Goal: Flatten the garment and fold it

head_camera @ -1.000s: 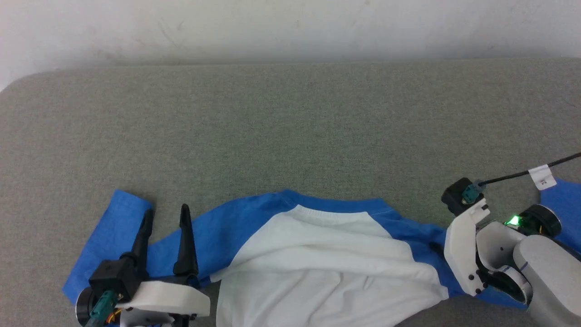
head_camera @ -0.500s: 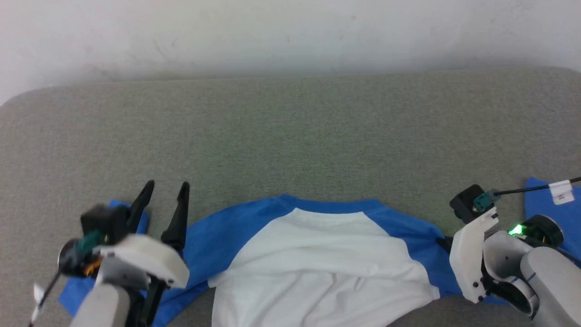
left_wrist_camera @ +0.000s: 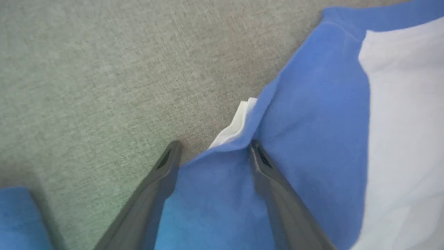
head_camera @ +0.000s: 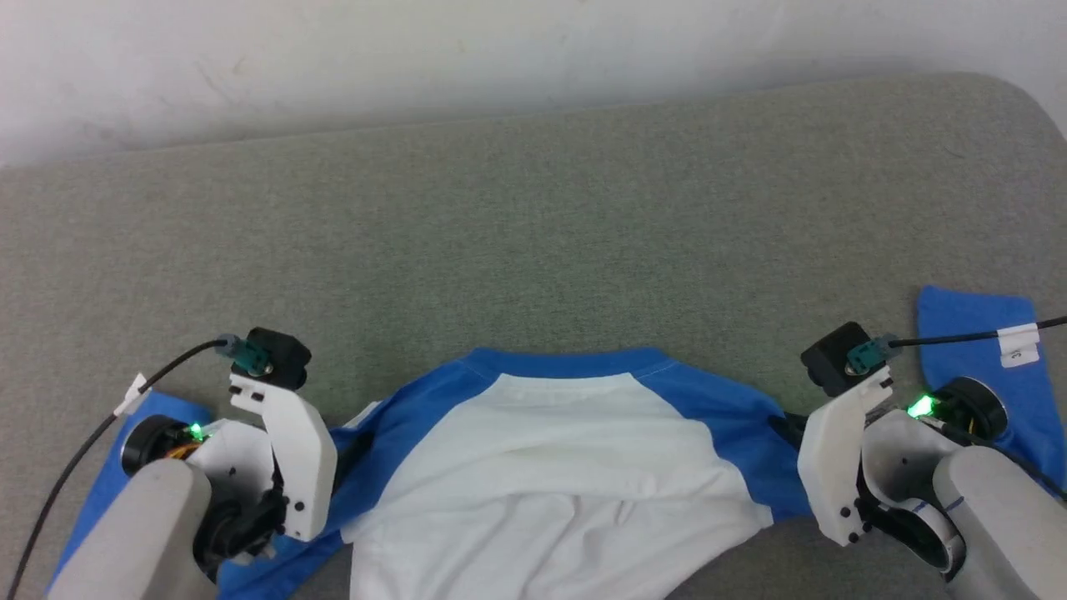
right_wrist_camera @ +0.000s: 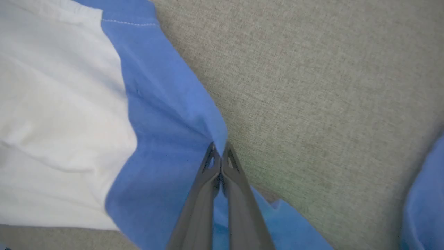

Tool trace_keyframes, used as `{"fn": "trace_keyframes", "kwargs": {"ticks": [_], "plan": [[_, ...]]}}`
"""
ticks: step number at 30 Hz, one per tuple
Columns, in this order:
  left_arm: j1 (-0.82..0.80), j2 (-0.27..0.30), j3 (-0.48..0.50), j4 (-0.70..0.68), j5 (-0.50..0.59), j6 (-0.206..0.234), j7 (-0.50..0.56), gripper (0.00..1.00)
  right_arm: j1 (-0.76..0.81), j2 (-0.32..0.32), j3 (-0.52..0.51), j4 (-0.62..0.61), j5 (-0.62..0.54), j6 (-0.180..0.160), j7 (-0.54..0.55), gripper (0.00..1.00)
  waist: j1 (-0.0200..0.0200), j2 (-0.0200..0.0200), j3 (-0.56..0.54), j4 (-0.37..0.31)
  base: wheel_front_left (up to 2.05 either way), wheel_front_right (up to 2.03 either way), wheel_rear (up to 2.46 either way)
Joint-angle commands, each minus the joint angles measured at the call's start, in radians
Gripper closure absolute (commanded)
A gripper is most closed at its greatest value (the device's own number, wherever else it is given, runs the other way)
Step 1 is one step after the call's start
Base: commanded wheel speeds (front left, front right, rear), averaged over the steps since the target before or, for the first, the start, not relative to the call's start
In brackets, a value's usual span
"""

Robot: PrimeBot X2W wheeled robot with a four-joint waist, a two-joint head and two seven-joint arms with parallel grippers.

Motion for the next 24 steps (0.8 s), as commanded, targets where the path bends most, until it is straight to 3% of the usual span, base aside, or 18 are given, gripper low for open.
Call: {"fn": "trace_keyframes", "kwargs": {"ticks": [1,5,6,9,17,24], "plan": [[-0.005,0.019,-0.027,0.017,0.000,-0.007,0.030,0.00,0.008,0.008,-0.002,-0.001,-0.006,-0.001,-0.005,1.00,-0.0001,0.0000,0.021,-0.024,0.00,0.00,0.00],[0.002,0.054,-0.103,0.062,0.023,-0.007,0.134,0.00,0.008,0.021,0.004,0.005,-0.008,-0.001,-0.013,1.00,-0.0001,0.0000,0.023,-0.036,0.00,0.00,0.00],[0.007,0.057,-0.124,0.067,0.015,-0.007,0.168,0.19,0.008,0.023,0.006,0.007,-0.007,-0.001,-0.016,1.00,-0.0001,0.0000,0.021,-0.039,0.00,0.00,0.00],[0.007,0.073,-0.171,0.045,0.000,-0.008,0.207,1.00,0.010,0.023,0.006,0.015,-0.007,-0.001,-0.025,1.00,-0.0001,0.0000,0.009,-0.041,0.00,0.00,0.00],[-0.026,0.088,-0.140,-0.002,0.047,0.021,0.078,1.00,0.015,0.017,-0.017,0.020,-0.004,-0.001,-0.045,1.00,-0.0001,0.0000,-0.031,-0.023,0.00,0.00,0.00],[-0.095,0.055,-0.056,-0.031,0.094,0.113,-0.124,1.00,-0.008,-0.003,-0.076,0.003,-0.007,-0.001,-0.062,1.00,-0.0001,0.0000,-0.067,-0.001,0.00,0.00,0.00]]}}
